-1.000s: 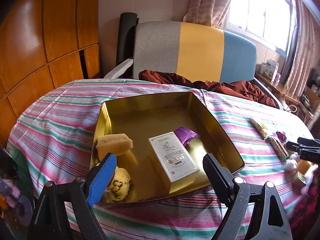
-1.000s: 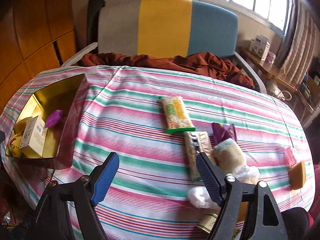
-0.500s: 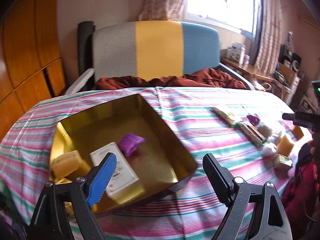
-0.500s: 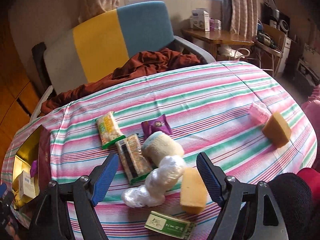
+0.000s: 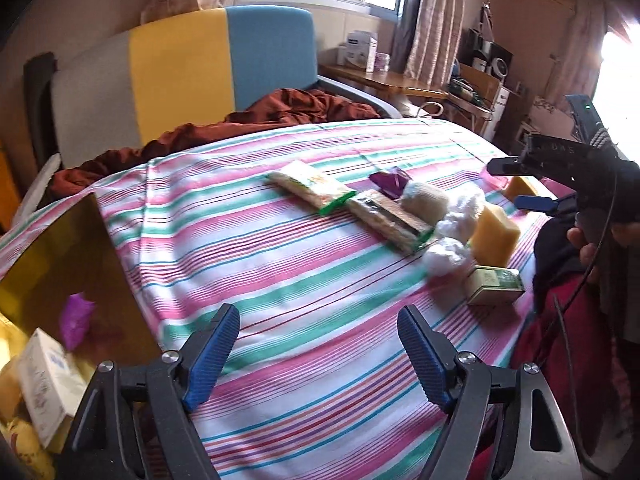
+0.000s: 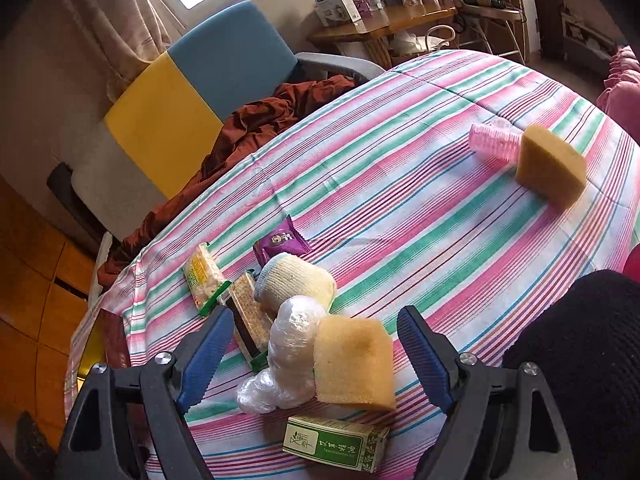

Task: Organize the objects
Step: 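Move both grippers back from the tray to the pile of items, then grasp the clear plastic bundle with the left gripper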

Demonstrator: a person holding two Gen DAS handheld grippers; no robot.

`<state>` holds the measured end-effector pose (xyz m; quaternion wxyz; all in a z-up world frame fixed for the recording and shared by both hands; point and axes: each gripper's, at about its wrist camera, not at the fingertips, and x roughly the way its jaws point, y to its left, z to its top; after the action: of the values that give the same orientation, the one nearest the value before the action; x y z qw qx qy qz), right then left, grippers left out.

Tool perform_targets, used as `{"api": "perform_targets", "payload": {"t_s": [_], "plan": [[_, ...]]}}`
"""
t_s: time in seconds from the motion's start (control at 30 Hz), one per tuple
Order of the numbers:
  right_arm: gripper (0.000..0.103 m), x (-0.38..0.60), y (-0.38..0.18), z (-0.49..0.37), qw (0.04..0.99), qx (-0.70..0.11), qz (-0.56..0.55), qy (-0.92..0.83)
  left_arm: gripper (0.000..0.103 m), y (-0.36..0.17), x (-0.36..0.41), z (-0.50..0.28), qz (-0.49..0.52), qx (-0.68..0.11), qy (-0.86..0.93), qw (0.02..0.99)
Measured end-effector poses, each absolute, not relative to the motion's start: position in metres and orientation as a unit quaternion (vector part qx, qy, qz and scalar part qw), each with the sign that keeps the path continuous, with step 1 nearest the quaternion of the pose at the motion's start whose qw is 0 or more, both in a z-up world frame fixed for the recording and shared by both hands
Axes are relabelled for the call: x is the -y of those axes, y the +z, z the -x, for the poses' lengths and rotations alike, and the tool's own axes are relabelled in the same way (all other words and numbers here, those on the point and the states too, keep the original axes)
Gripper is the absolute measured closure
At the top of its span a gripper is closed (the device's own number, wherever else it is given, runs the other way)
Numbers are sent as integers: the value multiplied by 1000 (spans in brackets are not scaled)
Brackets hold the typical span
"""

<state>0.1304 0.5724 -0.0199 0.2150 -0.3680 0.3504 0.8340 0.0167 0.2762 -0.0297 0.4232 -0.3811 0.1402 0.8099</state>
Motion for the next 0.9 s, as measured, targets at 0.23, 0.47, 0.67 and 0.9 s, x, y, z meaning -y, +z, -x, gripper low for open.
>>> {"api": "perform_targets", "payload": {"t_s": [0.23,0.47,0.67,0.9], "plan": [[18,-576,-23,-134,203,-375,354,833,32,-41,-335,-30,385,-160,767,488],[18,-578,-24,-134,192,-386,350,832,43,-52,-389,-37,381,-191,737,524],[18,-578,-26,-132,188,-389,353,830,44,-70,-417,-33,410,-189,717,532],[18,-578,-28,-132,189,-391,355,828,70,-85,-427,-34,436,-170,700,539]]}}
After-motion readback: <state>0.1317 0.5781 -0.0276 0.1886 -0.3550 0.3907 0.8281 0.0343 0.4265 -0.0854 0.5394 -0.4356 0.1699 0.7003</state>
